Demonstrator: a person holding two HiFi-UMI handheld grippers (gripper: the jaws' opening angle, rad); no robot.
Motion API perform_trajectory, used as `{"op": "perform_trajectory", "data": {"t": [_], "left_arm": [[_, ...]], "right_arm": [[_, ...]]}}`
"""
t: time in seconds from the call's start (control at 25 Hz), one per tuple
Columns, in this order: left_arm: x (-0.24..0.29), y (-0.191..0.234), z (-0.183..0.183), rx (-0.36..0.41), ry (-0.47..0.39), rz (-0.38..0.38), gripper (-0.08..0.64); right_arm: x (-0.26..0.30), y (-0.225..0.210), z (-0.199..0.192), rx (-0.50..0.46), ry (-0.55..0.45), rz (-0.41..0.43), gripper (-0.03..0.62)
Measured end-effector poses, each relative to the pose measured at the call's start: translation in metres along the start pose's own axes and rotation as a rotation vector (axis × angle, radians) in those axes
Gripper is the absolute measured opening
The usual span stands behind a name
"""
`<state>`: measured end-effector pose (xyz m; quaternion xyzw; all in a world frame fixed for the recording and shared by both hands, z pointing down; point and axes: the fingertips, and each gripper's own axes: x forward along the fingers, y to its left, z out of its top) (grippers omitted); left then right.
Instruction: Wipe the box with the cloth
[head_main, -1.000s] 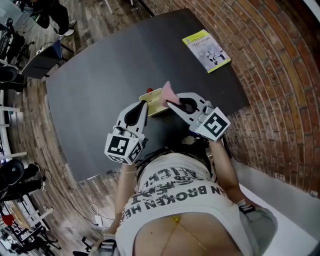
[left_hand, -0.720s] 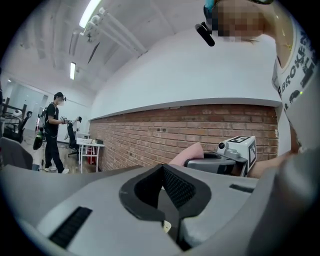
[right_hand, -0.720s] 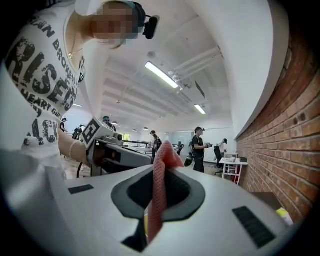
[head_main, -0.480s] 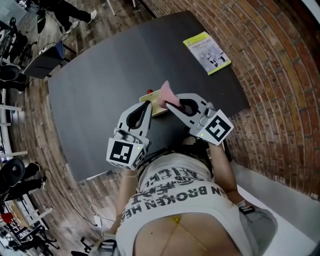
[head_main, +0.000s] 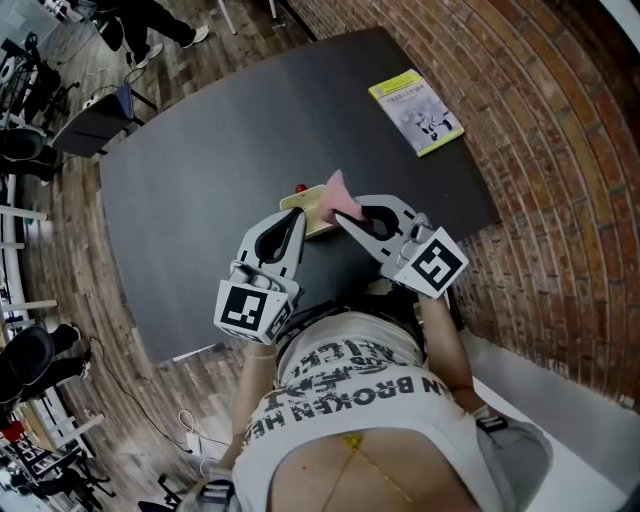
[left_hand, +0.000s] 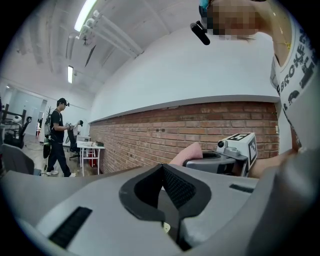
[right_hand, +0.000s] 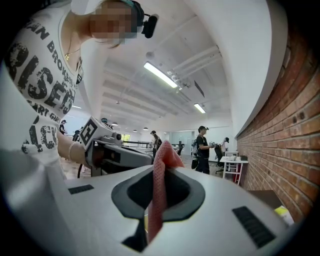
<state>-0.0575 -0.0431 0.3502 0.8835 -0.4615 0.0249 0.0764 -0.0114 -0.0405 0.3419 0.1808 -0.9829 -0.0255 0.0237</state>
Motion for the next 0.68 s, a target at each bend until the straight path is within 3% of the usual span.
{"op": "perform_trajectory", "data": {"t": [0.68], "left_arm": [[0.0013,-0.0077,-0.0069,0.015,0.023,0.013,0.008]], "right_arm": [[-0.003,0.0067,-0.0036,0.008,0.006,0.029,0.017]]}}
